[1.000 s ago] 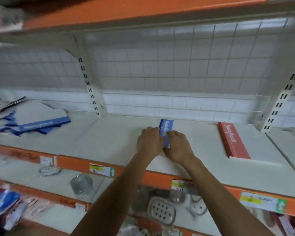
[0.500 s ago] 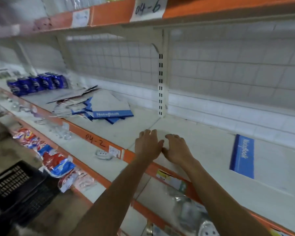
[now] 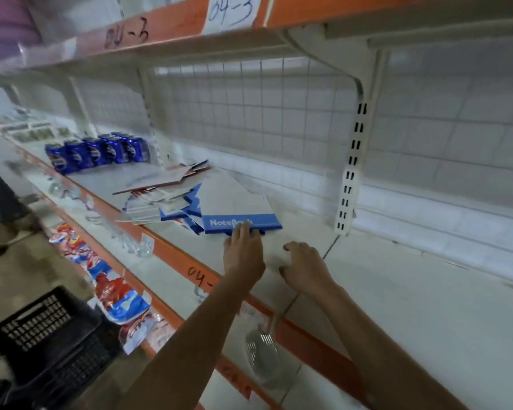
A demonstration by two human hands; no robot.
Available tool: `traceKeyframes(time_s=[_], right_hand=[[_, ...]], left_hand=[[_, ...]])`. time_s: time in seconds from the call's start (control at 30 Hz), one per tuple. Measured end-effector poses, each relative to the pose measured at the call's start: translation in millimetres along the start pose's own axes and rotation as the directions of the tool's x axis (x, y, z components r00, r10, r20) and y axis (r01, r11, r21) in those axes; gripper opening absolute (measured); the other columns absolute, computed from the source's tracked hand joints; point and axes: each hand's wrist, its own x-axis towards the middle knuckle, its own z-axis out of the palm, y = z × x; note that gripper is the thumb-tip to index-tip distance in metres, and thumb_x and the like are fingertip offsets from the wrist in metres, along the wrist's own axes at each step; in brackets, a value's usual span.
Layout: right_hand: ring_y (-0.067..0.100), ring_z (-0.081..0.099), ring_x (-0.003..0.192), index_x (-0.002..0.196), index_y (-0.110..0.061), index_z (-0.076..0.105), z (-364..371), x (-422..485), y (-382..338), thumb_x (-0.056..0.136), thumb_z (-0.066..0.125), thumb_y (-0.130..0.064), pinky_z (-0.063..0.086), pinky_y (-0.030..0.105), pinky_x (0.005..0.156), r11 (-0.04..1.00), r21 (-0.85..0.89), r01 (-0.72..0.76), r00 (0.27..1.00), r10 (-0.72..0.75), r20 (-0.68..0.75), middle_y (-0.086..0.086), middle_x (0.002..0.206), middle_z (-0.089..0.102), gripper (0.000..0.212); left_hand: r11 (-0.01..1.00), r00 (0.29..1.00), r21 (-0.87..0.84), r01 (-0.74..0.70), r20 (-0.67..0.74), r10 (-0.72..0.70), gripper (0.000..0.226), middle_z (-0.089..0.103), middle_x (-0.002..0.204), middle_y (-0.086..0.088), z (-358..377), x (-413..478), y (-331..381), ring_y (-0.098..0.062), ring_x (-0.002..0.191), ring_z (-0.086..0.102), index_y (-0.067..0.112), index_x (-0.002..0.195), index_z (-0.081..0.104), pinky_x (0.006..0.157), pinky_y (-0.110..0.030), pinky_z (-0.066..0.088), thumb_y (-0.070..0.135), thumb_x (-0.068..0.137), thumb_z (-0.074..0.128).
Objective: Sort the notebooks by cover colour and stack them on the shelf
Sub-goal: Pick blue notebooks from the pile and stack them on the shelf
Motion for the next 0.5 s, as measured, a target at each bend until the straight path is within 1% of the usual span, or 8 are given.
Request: traceKeyframes(time_s=[0.1,0.13,0.2,0.23,0.3,0.4,0.5], right_hand=[[0.025,0.04,0.128,0.139,-0.012,0.04,12,28,-21,0.088,0.056,-0.023,0.036,0.03,0.101,1.0,0.017,-0.025,0.999,0.026,-0.021,0.009,0.14,0.043,0.054],[0.025,0.042,0.127,0.136,-0.012,0.044,16,36,-28,0.089,0.054,-0.023,0.037,0.029,0.098,0.999,0.029,-0.037,0.999,0.038,-0.03,0.009,0.137,0.045,0.049],[0.026,0.05,0.117,0.12,-0.01,0.055,20,51,-40,0.088,0.051,-0.02,0.04,0.027,0.086,0.997,0.042,-0.058,0.996,0.061,-0.071,0.01,0.124,0.055,0.034],[0.026,0.052,0.112,0.114,-0.009,0.058,20,55,-43,0.088,0.05,-0.018,0.042,0.028,0.083,0.996,0.051,-0.068,0.993,0.073,-0.093,0.009,0.118,0.057,0.028],[0.027,0.053,0.11,0.116,-0.009,0.057,22,65,-52,0.087,0.051,-0.015,0.042,0.029,0.086,0.99,0.096,-0.104,0.981,0.118,-0.153,0.01,0.118,0.057,0.03],[0.029,0.053,0.113,0.121,-0.007,0.055,22,73,-60,0.086,0.053,-0.01,0.04,0.029,0.091,0.982,0.139,-0.125,0.961,0.154,-0.231,0.013,0.121,0.057,0.035],[0.024,0.05,0.12,0.128,-0.01,0.051,16,79,-61,0.089,0.049,-0.007,0.037,0.024,0.098,0.968,0.208,-0.138,0.946,0.192,-0.262,0.009,0.131,0.053,0.04]], left_hand=[[0.989,0.996,0.118,-0.092,0.017,0.09,0.063,0.005,0.158,-0.014,7,33,-32,-0.029,0.146,0.001,0.009,0.148,0.022,0.118,-0.046,0.012,0.007,0.092,0.051],[0.982,0.993,0.15,-0.116,0.038,0.112,0.065,0.002,0.158,-0.015,10,43,-42,-0.03,0.147,-0.002,0.009,0.149,0.018,0.119,-0.047,0.009,0.006,0.092,0.049],[0.971,0.987,0.184,-0.152,0.081,0.139,0.069,-0.002,0.158,-0.015,17,59,-60,-0.03,0.146,-0.006,0.012,0.15,0.01,0.119,-0.049,0.005,0.01,0.093,0.049],[0.969,0.986,0.193,-0.156,0.093,0.14,0.07,-0.001,0.158,-0.015,20,63,-65,-0.03,0.146,-0.004,0.013,0.15,0.009,0.119,-0.049,0.004,0.012,0.093,0.05],[0.958,0.977,0.198,-0.208,0.083,0.195,0.067,0.01,0.157,-0.014,23,75,-77,-0.03,0.145,0.006,0.015,0.148,0.016,0.117,-0.047,0.01,0.012,0.091,0.052],[0.919,0.948,0.231,-0.319,0.064,0.313,0.053,0.035,0.144,-0.008,18,82,-85,-0.029,0.135,0.029,0.016,0.139,0.033,0.11,-0.041,0.025,0.011,0.089,0.051],[0.864,0.885,0.203,-0.46,0.178,0.43,0.048,0.048,0.133,-0.003,2,89,-85,-0.026,0.124,0.042,0.02,0.134,0.044,0.104,-0.04,0.035,0.011,0.088,0.053]])
